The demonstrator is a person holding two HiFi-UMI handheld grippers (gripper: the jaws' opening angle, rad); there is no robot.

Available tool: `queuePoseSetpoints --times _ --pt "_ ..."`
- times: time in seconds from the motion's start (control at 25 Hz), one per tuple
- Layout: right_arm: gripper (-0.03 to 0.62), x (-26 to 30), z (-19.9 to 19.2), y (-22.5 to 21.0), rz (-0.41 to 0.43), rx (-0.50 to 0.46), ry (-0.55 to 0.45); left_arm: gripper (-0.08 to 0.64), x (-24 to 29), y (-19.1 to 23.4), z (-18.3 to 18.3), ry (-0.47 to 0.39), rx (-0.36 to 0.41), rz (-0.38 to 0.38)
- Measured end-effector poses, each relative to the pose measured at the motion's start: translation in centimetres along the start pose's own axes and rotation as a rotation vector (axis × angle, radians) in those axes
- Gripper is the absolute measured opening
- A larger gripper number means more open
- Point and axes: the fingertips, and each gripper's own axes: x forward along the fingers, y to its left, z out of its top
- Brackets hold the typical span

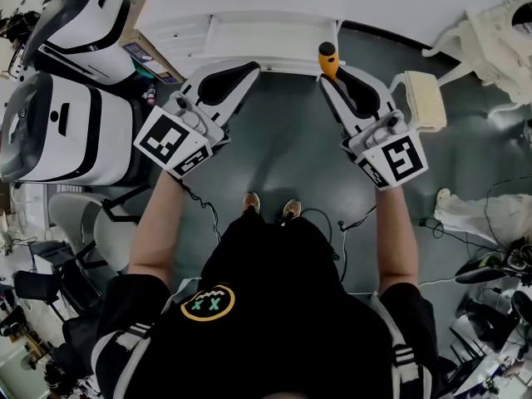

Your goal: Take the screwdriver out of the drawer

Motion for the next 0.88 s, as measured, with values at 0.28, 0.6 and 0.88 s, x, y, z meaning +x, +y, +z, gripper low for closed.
queuePoseSetpoints --times 0.28,0.6,0.88 --pt "0.103 1.4 0.1 0.7 -0.006 -0.010 -0.005 0.020 -1.0 0.8 0.0 -0.005 0.001 -0.006" --pt "0.100 2.2 0.2 1.4 0.004 -0.032 -0.006 0.020 -1.7 1.3 -0.1 -0.003 0.002 -0.007" --pt "0.098 2.4 0.1 1.7 0.005 -0.050 0.008 0.020 -1.9 1.2 -0.1 -0.003 0.001 -0.009"
